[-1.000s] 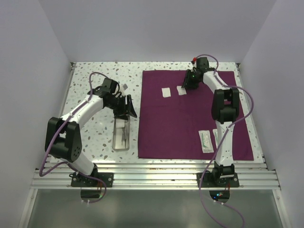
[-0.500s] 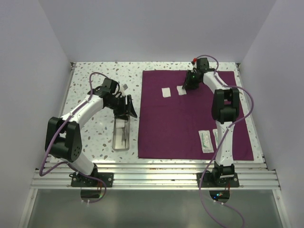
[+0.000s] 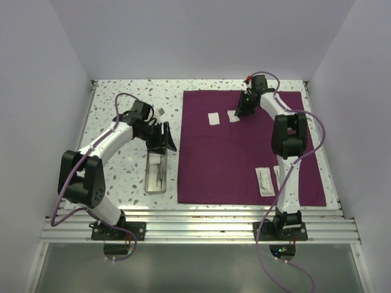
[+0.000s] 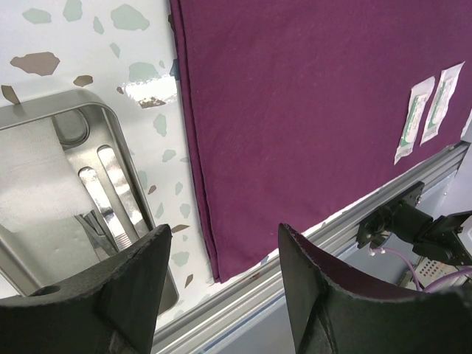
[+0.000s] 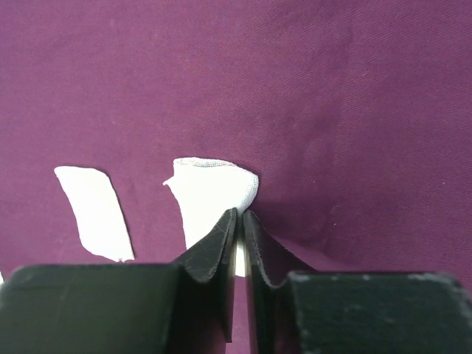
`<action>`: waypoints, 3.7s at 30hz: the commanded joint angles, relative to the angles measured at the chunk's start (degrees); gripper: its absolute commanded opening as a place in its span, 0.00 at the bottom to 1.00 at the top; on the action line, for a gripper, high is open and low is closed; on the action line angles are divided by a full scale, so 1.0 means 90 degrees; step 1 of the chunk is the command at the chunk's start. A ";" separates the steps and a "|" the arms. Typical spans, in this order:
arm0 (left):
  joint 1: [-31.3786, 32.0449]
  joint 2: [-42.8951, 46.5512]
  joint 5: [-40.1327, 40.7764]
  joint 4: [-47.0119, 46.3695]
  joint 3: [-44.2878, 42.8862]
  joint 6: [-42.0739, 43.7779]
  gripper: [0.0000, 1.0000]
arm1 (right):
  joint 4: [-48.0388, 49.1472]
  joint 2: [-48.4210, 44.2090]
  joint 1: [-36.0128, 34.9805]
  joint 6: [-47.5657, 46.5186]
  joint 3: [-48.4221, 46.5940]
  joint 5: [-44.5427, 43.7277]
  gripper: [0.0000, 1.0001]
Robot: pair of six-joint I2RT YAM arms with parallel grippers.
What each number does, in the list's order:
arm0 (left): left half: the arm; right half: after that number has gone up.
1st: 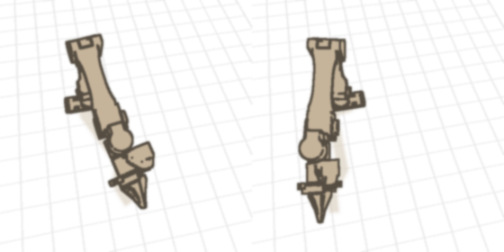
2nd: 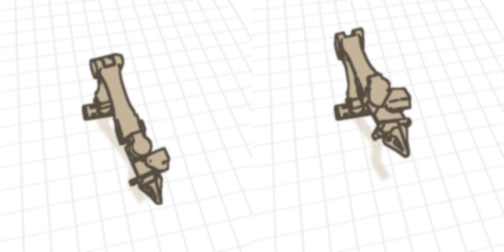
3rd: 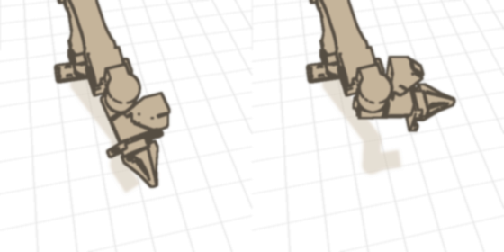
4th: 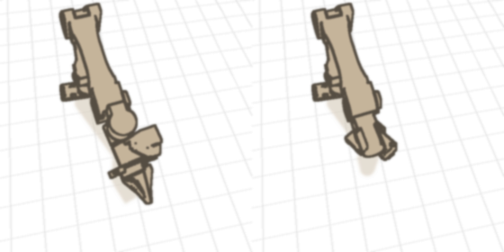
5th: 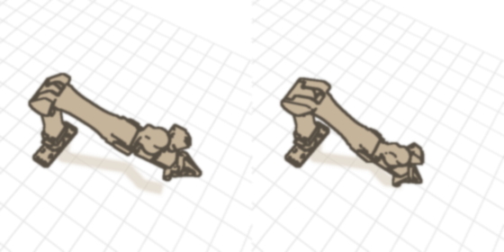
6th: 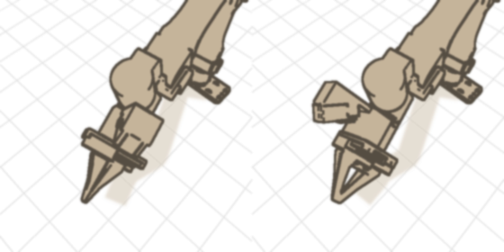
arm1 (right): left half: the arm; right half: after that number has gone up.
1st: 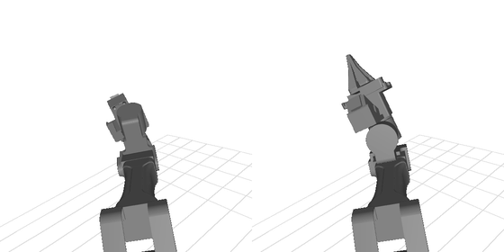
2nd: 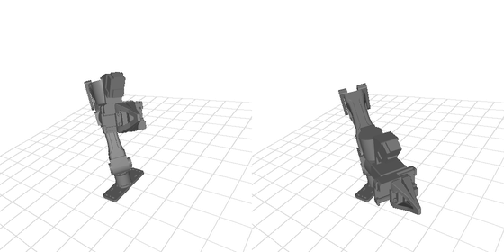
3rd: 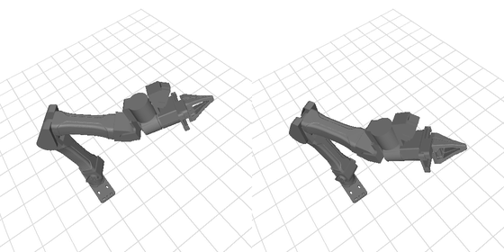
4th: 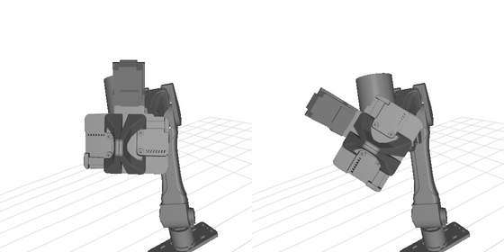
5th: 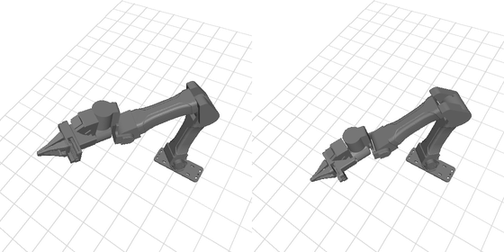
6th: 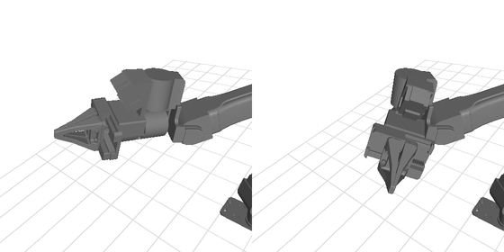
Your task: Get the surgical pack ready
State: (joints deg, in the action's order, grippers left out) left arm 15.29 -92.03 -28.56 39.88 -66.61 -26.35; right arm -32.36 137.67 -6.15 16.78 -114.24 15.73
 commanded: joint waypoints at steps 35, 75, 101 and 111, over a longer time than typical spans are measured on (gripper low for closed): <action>0.0010 0.0255 -0.0265 -0.0271 0.0213 -0.0080 0.64 | 0.0295 -0.0541 -0.0928 0.1554 -0.0051 0.0694 0.00; 0.0000 0.0108 -0.0304 -0.0183 0.0057 0.0076 0.65 | 0.1271 -0.0570 -0.0957 0.1808 0.0691 -0.0136 0.00; 0.0010 0.0040 -0.0382 -0.0183 0.0067 0.0125 0.66 | 0.0432 -0.0931 -0.0967 0.1086 0.0720 -0.0165 0.44; 0.0010 -0.0009 -0.0401 -0.0212 0.0057 0.0125 0.66 | 0.0597 -0.0814 -0.0967 0.1124 0.0954 0.0205 0.45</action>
State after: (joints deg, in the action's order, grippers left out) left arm 15.29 -91.92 -30.92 38.70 -64.27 -26.37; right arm -27.51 133.21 -14.87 27.38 -106.34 16.10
